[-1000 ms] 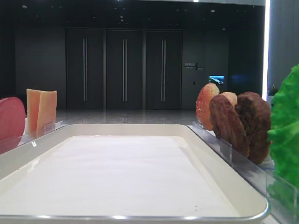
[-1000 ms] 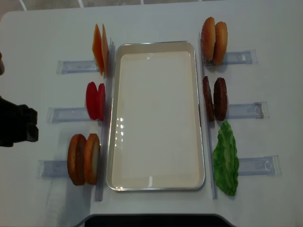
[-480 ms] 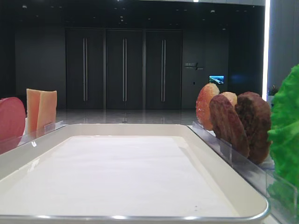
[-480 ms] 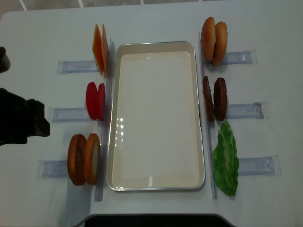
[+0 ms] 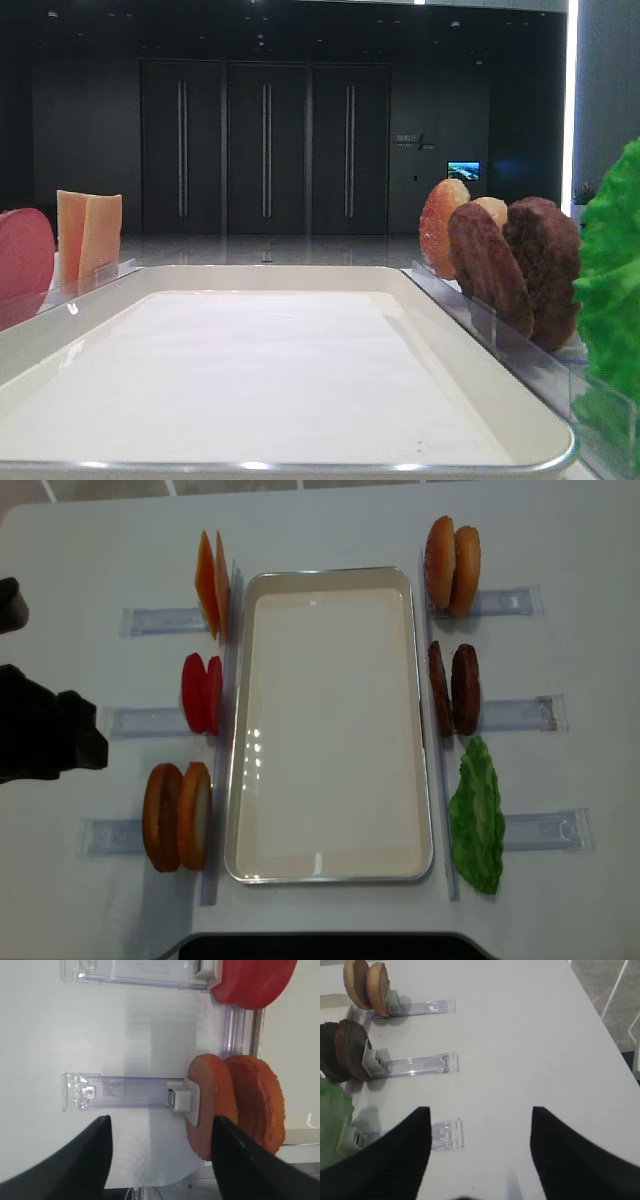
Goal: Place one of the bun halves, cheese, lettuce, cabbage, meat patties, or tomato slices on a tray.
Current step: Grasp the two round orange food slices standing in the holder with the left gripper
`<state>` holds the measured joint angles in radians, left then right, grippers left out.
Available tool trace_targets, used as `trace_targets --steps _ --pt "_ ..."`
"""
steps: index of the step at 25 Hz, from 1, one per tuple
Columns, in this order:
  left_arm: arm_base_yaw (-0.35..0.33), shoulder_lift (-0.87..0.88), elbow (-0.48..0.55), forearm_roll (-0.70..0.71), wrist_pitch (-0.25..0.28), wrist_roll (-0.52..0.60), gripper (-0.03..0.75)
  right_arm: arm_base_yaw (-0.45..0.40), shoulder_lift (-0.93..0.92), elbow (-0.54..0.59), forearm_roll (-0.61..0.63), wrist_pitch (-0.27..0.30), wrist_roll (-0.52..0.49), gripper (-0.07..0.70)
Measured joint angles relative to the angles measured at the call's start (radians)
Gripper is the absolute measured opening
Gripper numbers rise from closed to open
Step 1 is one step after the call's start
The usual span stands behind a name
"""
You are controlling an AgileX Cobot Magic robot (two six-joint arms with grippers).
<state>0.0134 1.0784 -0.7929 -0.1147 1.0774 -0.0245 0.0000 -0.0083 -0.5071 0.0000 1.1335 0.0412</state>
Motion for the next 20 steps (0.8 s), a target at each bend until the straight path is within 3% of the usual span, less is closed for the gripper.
trace_targets --steps 3,5,11,16,20 --pt "-0.093 0.0 -0.016 0.032 0.001 -0.03 0.474 0.0 0.0 0.0 0.0 0.0 0.0 0.416" --pt "-0.196 0.0 -0.019 0.063 0.001 -0.094 0.474 0.0 0.0 0.0 0.0 0.0 0.0 0.416" --pt "-0.454 0.004 -0.023 0.174 0.0 -0.392 0.474 0.0 0.0 0.0 0.0 0.0 0.0 0.416" --pt "-0.595 0.031 -0.023 0.195 -0.018 -0.536 0.474 0.0 0.0 0.0 0.0 0.0 0.0 0.416" --pt "-0.665 0.081 -0.023 0.224 -0.022 -0.613 0.474 0.0 0.0 0.0 0.0 0.0 0.0 0.416"
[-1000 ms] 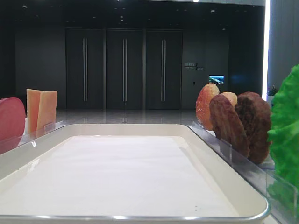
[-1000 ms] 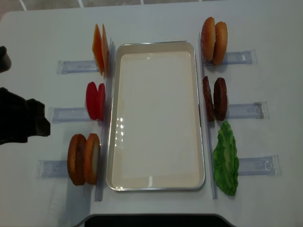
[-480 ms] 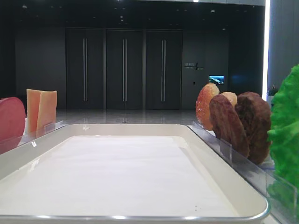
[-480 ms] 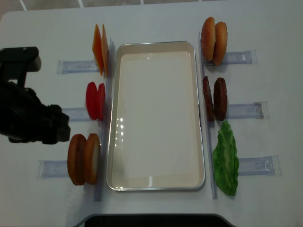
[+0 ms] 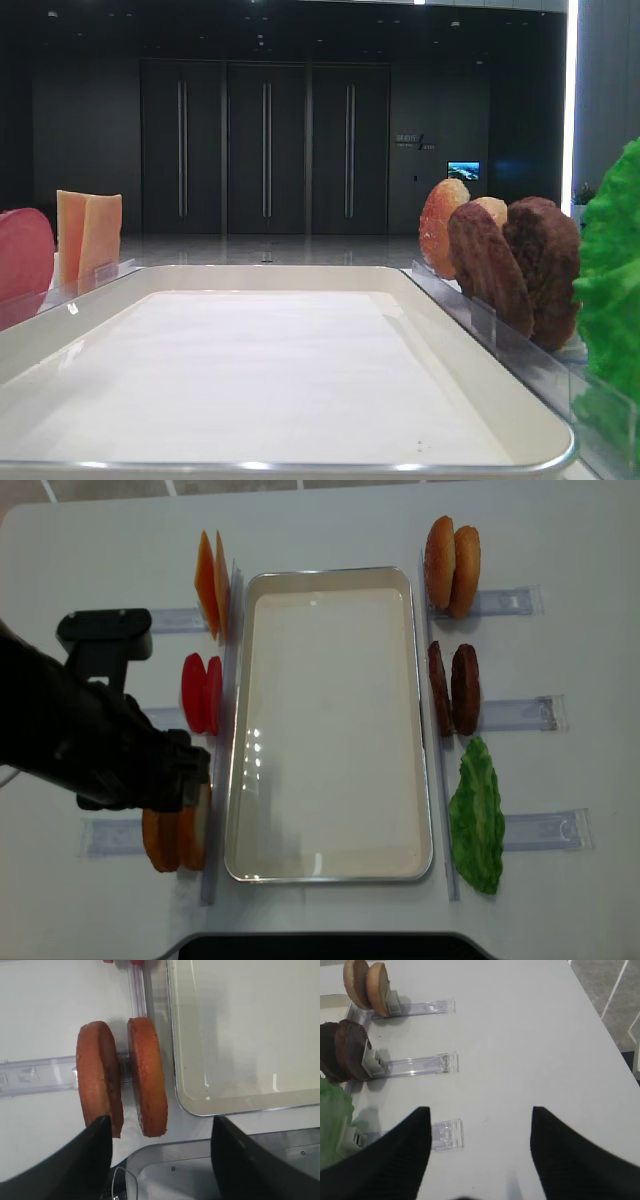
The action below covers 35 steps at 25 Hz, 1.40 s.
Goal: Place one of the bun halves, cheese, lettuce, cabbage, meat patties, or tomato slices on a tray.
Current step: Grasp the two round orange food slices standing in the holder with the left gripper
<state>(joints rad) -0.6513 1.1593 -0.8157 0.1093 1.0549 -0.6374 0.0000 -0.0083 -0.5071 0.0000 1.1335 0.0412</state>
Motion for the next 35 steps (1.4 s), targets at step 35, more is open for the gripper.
trace_targets --steps 35 --pt "-0.009 0.287 -0.001 0.029 -0.067 -0.037 0.474 0.0 0.0 0.0 0.0 0.0 0.0 0.416"
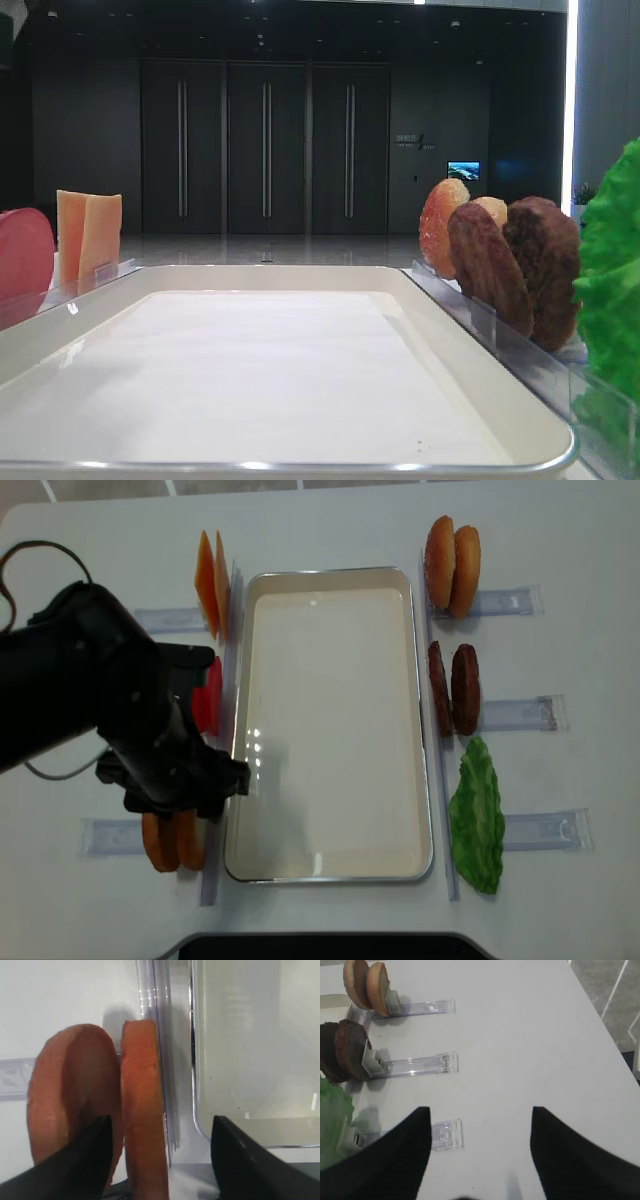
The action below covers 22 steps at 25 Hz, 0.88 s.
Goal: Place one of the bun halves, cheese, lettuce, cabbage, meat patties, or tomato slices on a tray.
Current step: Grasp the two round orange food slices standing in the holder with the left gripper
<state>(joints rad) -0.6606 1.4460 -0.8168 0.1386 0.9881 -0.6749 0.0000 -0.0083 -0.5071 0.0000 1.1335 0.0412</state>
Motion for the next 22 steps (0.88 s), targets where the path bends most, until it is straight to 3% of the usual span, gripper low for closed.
trace_targets --steps 13,22 --pt "0.0 0.045 -0.001 0.016 -0.017 0.0 0.452 0.0 0.0 0.0 0.0 0.0 0.0 0.416" --pt "0.0 0.046 -0.001 0.023 -0.014 0.0 0.154 0.0 0.0 0.0 0.0 0.0 0.0 0.416"
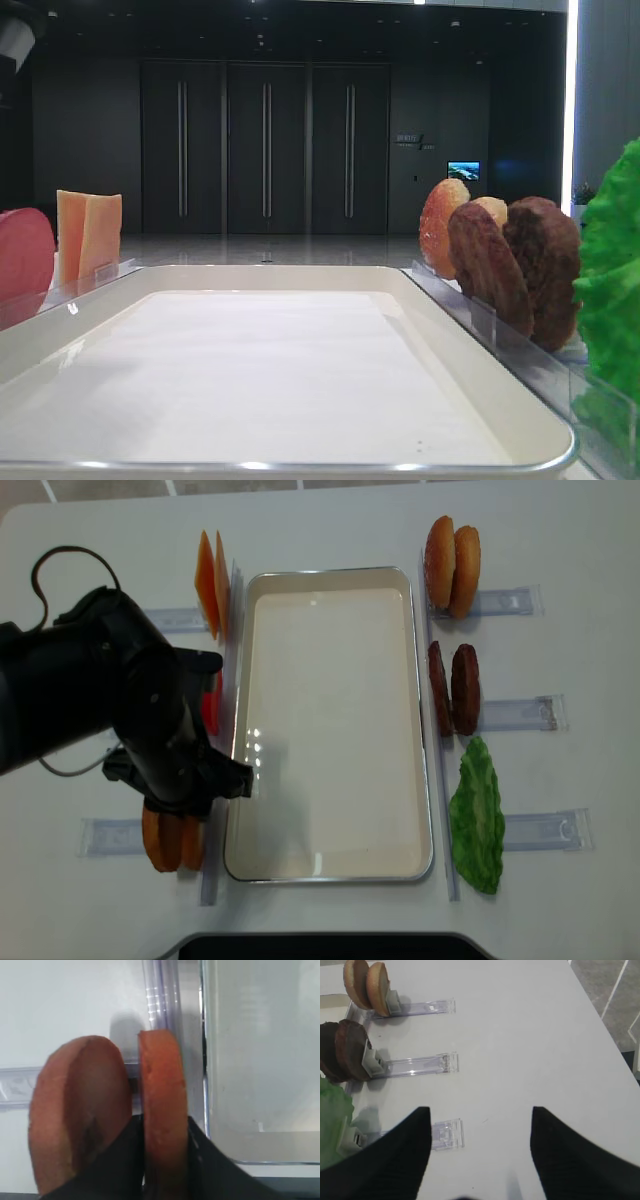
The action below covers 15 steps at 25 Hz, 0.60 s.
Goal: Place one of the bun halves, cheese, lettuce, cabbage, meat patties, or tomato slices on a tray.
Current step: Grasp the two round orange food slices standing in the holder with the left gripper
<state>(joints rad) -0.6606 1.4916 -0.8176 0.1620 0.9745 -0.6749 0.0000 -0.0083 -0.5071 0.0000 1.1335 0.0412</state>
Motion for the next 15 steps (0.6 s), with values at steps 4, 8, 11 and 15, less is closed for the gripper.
trace_targets --steps 4,8,11,15 --pt "0.0 0.0 0.0 -0.004 0.002 0.0 0.13 0.0 0.0 0.0 0.0 0.0 0.0 0.416" --pt "0.0 0.0 -0.005 -0.021 0.011 0.005 0.13 0.0 0.0 0.0 0.0 0.0 0.0 0.416" --pt "0.0 0.0 -0.033 -0.035 0.053 0.021 0.129 0.0 0.0 0.0 0.0 0.0 0.0 0.416" --pt "0.0 0.0 -0.099 -0.044 0.118 0.031 0.127 0.0 0.0 0.0 0.0 0.0 0.0 0.416"
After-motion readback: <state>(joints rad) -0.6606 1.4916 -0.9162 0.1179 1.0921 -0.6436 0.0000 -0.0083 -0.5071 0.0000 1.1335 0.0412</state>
